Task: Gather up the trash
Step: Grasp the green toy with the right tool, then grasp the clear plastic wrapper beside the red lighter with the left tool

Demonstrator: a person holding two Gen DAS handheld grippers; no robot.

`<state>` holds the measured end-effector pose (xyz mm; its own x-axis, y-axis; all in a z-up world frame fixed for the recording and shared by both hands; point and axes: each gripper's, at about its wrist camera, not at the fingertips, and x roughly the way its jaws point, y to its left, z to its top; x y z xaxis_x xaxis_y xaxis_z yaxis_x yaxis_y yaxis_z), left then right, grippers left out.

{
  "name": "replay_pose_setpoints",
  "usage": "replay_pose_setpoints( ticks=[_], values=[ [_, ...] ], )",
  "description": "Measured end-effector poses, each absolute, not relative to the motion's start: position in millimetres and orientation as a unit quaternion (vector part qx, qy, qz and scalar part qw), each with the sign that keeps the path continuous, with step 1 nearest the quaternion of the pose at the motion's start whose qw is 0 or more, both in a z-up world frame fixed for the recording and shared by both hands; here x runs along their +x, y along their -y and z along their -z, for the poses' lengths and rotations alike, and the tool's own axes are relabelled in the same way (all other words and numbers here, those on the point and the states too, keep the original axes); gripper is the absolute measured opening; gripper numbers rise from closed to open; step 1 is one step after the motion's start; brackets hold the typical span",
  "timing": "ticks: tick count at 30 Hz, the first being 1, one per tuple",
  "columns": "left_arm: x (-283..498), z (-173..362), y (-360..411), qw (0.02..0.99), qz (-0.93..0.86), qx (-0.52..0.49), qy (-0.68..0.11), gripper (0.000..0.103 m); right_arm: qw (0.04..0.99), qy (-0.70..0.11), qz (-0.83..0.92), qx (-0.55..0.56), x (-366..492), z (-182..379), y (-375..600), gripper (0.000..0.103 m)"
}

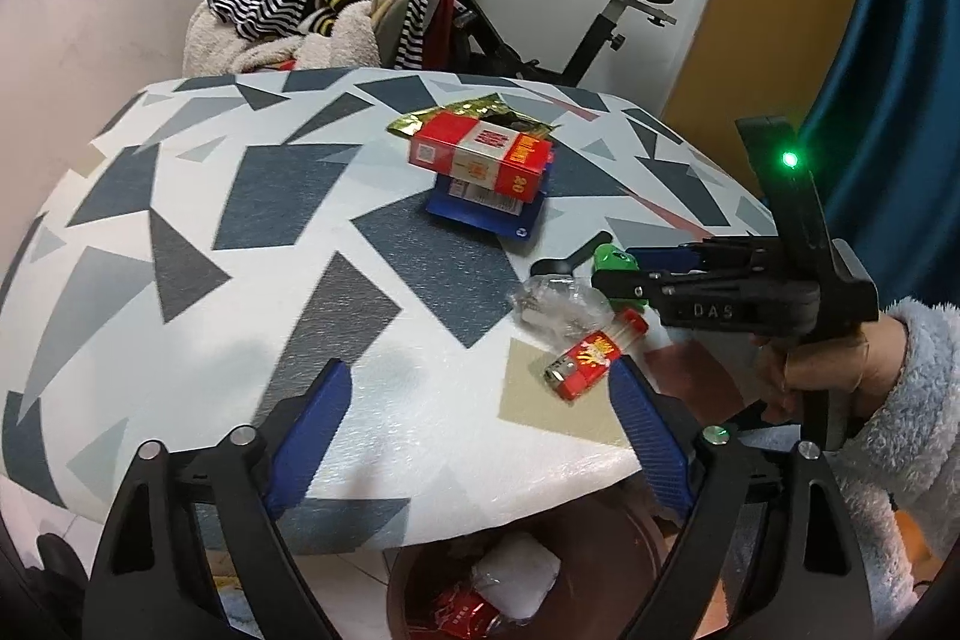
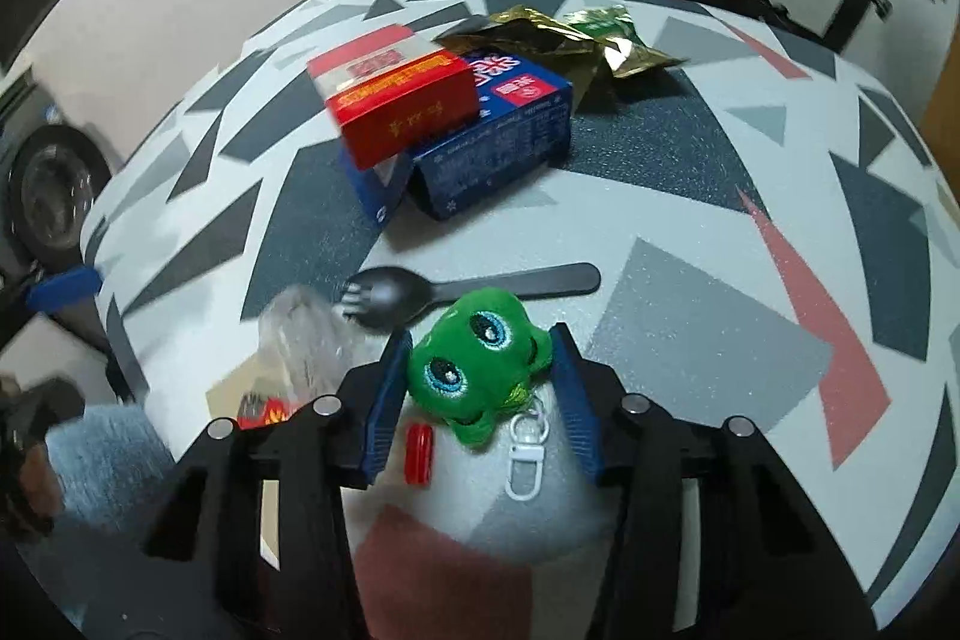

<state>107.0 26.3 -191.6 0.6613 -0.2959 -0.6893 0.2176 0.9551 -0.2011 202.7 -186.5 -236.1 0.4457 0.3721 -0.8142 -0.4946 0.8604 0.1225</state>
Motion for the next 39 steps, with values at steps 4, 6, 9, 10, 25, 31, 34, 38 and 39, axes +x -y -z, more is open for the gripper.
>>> replay_pose_setpoints(
  ticks=[4, 6, 9, 10, 25, 31, 34, 38, 39],
  values=[
    [117, 194, -15, 0.903, 0.157, -0.059, -0.396, 0.077, 0.860, -0.436, -0.254, -0.073, 191, 230, 201, 0.042],
    [126, 196, -8, 0.898, 0.163, -0.063, -0.403, 0.075, 0.871, -0.422, -0.246, -0.057, 186, 222, 212, 0.042],
    [145, 203, 3, 0.889, 0.164, -0.076, -0.422, 0.075, 0.880, -0.407, -0.239, -0.051, 179, 215, 222, 0.042],
    [150, 205, 6, 0.886, 0.163, -0.083, -0.427, 0.075, 0.882, -0.403, -0.238, -0.049, 177, 212, 226, 0.042],
    [199, 226, 21, 0.861, 0.156, -0.132, -0.465, 0.033, 0.890, -0.392, -0.229, -0.036, 165, 200, 249, 0.042],
    [183, 197, 7, 0.882, 0.161, -0.109, -0.430, 0.032, 0.892, -0.388, -0.231, -0.035, 160, 194, 248, 0.042],
    [170, 186, 2, 0.889, 0.166, -0.101, -0.416, 0.032, 0.891, -0.386, -0.234, -0.037, 156, 190, 245, 0.042],
    [152, 175, 1, 0.894, 0.175, -0.085, -0.403, 0.032, 0.893, -0.377, -0.243, -0.043, 146, 180, 240, 0.042],
    [146, 172, 0, 0.896, 0.176, -0.080, -0.399, 0.032, 0.893, -0.375, -0.244, -0.043, 144, 179, 239, 0.042]
  ],
)
